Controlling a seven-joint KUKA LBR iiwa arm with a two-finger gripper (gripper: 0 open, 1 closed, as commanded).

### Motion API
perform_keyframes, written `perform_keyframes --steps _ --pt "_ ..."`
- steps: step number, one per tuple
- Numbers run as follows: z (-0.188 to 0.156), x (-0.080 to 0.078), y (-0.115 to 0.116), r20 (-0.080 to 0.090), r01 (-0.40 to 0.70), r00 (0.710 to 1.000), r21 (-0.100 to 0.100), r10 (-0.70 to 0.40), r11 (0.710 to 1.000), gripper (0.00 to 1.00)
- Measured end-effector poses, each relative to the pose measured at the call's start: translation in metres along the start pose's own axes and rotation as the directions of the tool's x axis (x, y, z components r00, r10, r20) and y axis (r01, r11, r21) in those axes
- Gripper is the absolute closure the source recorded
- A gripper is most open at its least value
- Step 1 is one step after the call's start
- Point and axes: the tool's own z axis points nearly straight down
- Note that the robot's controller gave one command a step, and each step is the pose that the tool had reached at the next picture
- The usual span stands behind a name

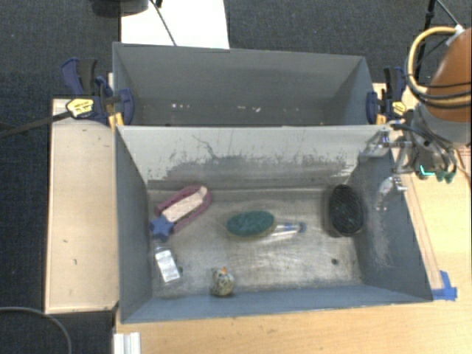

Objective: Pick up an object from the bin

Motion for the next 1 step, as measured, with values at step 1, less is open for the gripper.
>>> perform_keyframes --steps 1 --pt "0.1483 0.0503 0.0278 -0.003 -0.044 0.999 -0.001 0.044 0.999 0.0"
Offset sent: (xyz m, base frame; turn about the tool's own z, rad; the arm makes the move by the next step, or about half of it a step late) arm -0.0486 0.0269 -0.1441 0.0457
